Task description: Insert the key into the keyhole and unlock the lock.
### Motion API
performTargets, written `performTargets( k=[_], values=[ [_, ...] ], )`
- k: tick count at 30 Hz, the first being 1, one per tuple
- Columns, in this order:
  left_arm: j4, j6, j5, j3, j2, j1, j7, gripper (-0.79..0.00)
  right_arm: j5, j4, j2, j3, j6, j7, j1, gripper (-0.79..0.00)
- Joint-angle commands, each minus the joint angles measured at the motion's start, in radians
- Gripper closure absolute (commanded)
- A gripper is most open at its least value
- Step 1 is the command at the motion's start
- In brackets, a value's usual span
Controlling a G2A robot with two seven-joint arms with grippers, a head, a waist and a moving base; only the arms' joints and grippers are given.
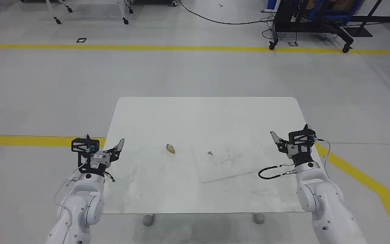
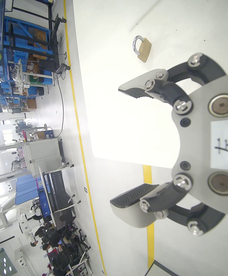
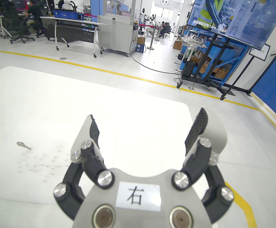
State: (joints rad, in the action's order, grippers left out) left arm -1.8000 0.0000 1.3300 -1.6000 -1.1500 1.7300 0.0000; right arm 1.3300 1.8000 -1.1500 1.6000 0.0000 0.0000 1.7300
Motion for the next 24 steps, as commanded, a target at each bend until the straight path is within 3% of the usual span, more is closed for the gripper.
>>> performTargets(
  k=[1,10,17,24],
  values=[
    [0.000,0.000,0.000,0.000,0.000,0.000,0.000,-0.784,0.000,0.000,0.000,0.000,0.000,0.000,0.000,-0.784],
    [0.000,0.000,0.000,0.000,0.000,0.000,0.000,-0.785,0.007,-0.002,0.000,-0.009,-0.010,0.017,-0.010,-0.785],
    [0.000,0.000,0.000,0.000,0.000,0.000,0.000,-0.785,0.096,-0.093,-0.004,-0.156,-0.171,0.232,-0.216,-0.785],
    [0.000,0.000,0.000,0.000,0.000,0.000,0.000,-0.785,0.096,-0.093,-0.004,-0.156,-0.171,0.232,-0.216,-0.785]
  ],
)
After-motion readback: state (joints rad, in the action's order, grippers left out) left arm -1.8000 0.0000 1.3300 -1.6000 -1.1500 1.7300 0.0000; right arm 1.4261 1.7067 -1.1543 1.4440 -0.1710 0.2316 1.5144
